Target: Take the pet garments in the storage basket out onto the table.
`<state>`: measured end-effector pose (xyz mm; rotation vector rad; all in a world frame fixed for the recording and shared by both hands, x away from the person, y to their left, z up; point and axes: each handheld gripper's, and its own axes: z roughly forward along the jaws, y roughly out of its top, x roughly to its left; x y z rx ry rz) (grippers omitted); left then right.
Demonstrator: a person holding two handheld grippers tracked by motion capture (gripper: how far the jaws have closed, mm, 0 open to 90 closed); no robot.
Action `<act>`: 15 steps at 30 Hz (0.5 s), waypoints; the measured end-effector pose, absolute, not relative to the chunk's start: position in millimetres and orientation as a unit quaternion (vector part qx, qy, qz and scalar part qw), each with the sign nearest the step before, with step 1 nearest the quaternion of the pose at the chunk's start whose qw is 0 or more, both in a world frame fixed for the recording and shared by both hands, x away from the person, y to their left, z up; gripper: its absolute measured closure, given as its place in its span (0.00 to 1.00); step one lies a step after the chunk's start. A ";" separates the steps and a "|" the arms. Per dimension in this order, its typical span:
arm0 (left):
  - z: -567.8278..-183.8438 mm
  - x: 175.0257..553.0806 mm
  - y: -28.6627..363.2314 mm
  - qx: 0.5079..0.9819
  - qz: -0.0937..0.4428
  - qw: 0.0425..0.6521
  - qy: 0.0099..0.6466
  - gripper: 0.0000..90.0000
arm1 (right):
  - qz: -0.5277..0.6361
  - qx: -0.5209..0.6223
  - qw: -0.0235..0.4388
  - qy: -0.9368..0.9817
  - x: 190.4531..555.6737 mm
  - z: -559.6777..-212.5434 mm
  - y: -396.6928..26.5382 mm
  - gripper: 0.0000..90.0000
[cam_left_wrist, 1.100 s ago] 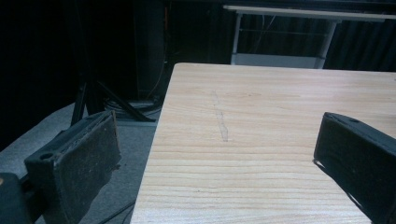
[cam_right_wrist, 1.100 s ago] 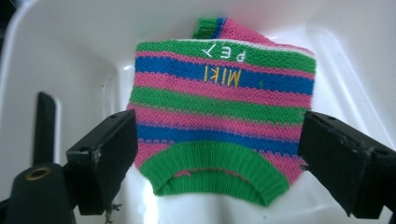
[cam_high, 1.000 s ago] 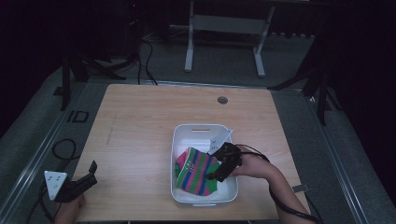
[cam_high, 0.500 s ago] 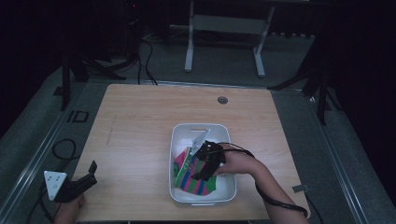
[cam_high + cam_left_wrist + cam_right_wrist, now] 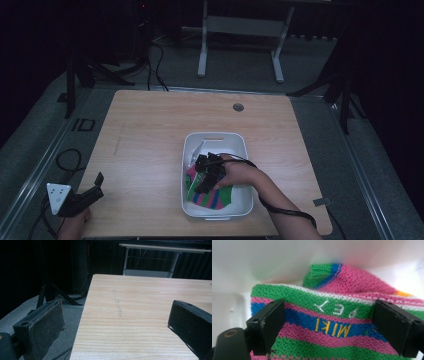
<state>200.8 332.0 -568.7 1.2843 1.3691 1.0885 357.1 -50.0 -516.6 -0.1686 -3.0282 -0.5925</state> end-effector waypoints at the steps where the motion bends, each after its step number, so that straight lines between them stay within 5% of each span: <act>1: -568.7 200.8 332.0 0.524 0.444 0.467 0.558 0.01 | -0.184 -0.055 0.026 -0.981 357.1 -519.5 -48.3 0.12; 8: -568.7 200.8 332.2 0.523 0.443 0.468 0.559 0.01 | -0.165 -0.046 0.005 -0.985 356.1 -522.9 -43.4 0.25; 12: -568.8 200.8 331.9 0.524 0.444 0.466 0.558 0.01 | -0.166 -0.033 -0.016 -0.985 354.7 -518.1 -46.1 0.65; 15: -568.7 200.8 332.0 0.524 0.443 0.467 0.558 0.01 | -0.170 -0.038 -0.019 -0.984 355.1 -515.4 -48.3 0.75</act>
